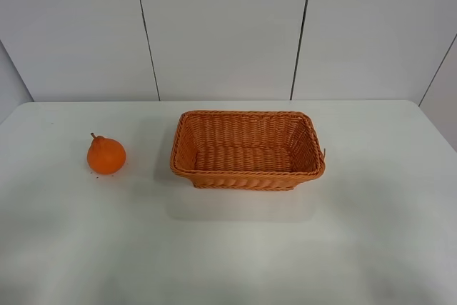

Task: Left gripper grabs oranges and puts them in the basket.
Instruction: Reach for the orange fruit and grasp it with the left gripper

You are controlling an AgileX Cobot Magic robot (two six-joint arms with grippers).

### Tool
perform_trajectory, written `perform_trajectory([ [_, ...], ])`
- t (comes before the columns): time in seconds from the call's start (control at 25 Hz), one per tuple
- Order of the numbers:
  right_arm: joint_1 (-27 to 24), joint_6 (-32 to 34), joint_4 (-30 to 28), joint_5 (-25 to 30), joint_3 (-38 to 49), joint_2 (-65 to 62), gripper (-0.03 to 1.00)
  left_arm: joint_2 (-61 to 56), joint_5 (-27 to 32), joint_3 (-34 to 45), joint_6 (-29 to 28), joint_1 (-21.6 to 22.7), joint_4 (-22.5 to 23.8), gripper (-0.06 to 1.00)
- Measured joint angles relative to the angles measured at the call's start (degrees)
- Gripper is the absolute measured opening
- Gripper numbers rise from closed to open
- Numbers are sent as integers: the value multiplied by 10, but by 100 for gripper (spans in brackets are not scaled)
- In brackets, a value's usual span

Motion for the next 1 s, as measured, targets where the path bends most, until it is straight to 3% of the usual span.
perform_trajectory([
  [0.68, 0, 0, 0, 0, 0, 0, 69, 0, -2, -1, 0, 0, 0, 97],
  [1.0, 0, 0, 0, 0, 0, 0, 69, 23, -53, -25, 0, 0, -9, 97],
])
